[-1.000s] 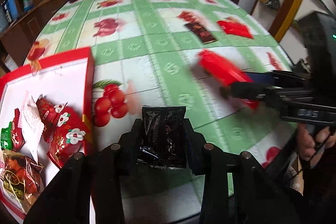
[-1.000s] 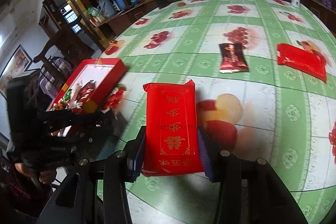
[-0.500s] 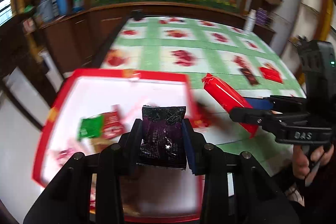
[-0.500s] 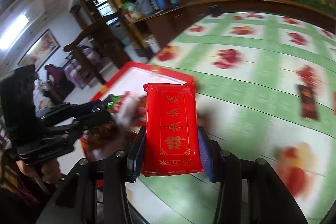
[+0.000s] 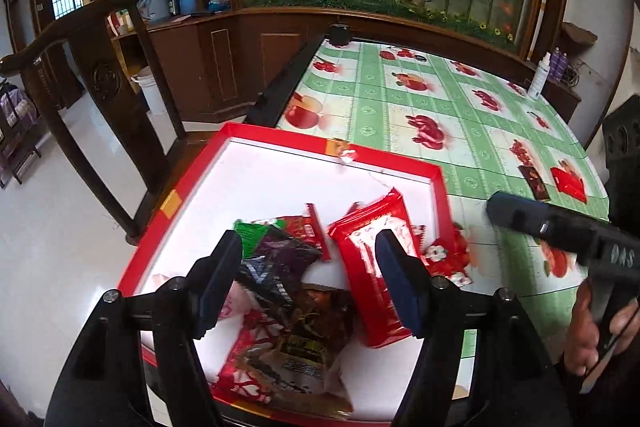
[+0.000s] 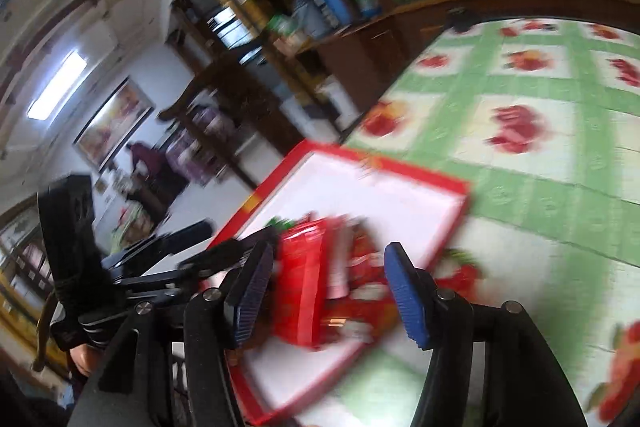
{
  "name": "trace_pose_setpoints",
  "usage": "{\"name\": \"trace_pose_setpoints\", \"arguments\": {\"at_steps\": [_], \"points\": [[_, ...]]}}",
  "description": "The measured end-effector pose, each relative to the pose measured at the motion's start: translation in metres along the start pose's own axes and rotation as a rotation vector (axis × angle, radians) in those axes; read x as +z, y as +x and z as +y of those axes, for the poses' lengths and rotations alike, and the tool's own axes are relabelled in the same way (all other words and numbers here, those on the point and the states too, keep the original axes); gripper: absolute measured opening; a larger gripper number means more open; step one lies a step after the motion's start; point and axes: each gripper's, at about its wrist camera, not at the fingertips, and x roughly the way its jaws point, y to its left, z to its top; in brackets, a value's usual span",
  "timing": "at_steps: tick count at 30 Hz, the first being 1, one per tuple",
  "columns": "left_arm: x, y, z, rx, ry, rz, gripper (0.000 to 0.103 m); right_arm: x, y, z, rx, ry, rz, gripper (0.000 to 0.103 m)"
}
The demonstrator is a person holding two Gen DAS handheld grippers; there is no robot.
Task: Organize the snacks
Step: 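Open both grippers over the white tray to drop the packets, then grasp the brown Manila Soulkiss packet with the left gripper while the right gripper approaches the plain red packet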
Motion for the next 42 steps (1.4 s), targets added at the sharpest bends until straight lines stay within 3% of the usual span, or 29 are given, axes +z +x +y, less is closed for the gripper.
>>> {"name": "trace_pose_setpoints", "arguments": {"at_steps": [8,11,15,19,23,27,31,34,36,39,42], "points": [[0.004,-0.001,-0.07,-0.121,0.129,0.03,0.069,-0.016,-0.069,-0.101,-0.223,0.112,-0.072,0.063],[0.008,0.001,-0.107,-0.156,0.203,0.043,0.071,-0.019,-0.109,-0.149,-0.349,0.18,-0.117,0.063],[0.017,0.01,-0.152,-0.199,0.278,0.063,0.071,-0.009,-0.158,-0.213,-0.536,0.262,-0.164,0.066],[0.022,0.031,-0.194,-0.225,0.309,0.14,0.071,0.015,-0.193,-0.276,-0.603,0.391,-0.249,0.069],[0.023,0.045,-0.224,-0.246,0.309,0.2,0.071,0.03,-0.194,-0.326,-0.591,0.479,-0.289,0.069],[0.034,0.062,-0.246,-0.24,0.309,0.212,0.071,0.025,-0.188,-0.346,-0.514,0.53,-0.224,0.067],[0.05,0.085,-0.274,-0.186,0.314,0.214,0.071,0.02,-0.183,-0.345,-0.319,0.572,-0.137,0.067],[0.058,0.096,-0.29,-0.174,0.31,0.206,0.071,0.006,-0.169,-0.329,-0.106,0.531,0.027,0.068],[0.062,0.103,-0.298,-0.156,0.306,0.204,0.071,0.004,-0.173,-0.319,-0.135,0.498,0.026,0.067],[0.064,0.115,-0.311,-0.139,0.317,0.213,0.071,0.003,-0.189,-0.313,-0.281,0.463,-0.042,0.069],[0.061,0.126,-0.32,-0.11,0.335,0.219,0.071,0.004,-0.187,-0.312,-0.298,0.463,-0.052,0.069]]}}
